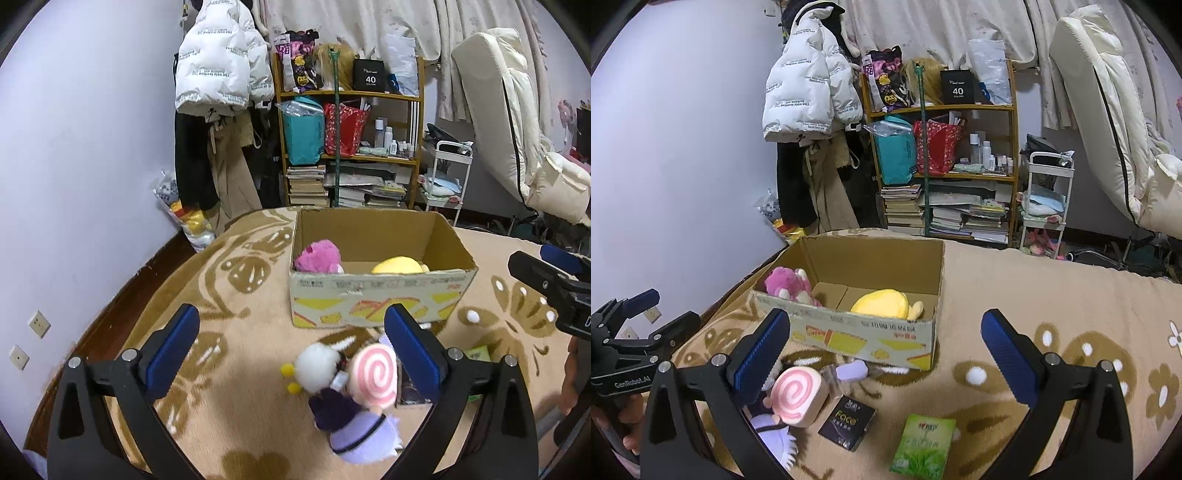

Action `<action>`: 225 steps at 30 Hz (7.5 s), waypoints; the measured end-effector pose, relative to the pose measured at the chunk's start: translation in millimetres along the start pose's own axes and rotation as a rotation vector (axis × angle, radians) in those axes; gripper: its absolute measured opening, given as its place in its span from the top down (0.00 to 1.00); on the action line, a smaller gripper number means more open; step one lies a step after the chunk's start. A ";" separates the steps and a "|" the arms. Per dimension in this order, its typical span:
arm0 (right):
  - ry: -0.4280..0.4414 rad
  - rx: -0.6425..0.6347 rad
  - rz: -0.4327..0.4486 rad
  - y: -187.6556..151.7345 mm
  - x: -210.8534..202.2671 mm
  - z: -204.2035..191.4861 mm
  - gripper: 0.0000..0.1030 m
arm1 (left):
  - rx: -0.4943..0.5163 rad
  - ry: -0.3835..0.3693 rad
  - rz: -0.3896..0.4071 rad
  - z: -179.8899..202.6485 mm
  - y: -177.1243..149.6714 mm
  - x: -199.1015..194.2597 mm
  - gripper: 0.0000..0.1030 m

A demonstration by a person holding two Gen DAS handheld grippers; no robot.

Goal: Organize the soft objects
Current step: 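Move both tools back toward the remaining toys and tissue packs, then lower the left tool onto the purple plush while the right tool reaches the green tissue pack, then close the left tool on the purple plush while the right tool grasps the green tissue pack, then lift the purple plush and green tissue pack toward the box, then open both tools to drop the purple plush and green tissue pack into the box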

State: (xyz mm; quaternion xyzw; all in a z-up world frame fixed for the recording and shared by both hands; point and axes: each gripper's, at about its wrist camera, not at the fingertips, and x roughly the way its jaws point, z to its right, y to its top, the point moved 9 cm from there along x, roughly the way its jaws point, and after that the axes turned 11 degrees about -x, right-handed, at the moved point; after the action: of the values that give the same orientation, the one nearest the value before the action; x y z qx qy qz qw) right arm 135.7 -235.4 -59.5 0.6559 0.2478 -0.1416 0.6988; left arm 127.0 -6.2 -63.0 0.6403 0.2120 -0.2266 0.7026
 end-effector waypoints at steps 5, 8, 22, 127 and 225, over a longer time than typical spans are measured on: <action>-0.006 0.004 -0.012 -8.0 -10.5 0.7 0.00 | 0.001 -0.011 -0.056 1.1 -14.9 -2.1 0.04; -0.005 0.022 -0.019 -12.9 -16.7 2.7 0.00 | 0.010 0.008 -0.075 0.7 -21.7 0.5 0.04; -0.014 0.091 -0.140 -43.3 -2.2 16.0 0.00 | 0.013 0.015 -0.197 0.7 -46.7 17.8 0.04; -0.014 0.211 -0.664 -169.3 94.6 30.5 0.44 | 0.137 -0.020 -0.607 32.9 -139.0 90.7 0.22; 0.007 0.019 -0.076 20.8 123.3 33.5 0.43 | 0.171 -0.122 0.041 87.5 52.3 129.2 0.20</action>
State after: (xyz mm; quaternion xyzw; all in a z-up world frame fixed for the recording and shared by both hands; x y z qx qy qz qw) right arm 255.2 -250.7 -106.9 0.6531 0.2737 -0.1682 0.6857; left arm 262.9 -95.4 -89.1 0.6872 0.1356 -0.2677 0.6616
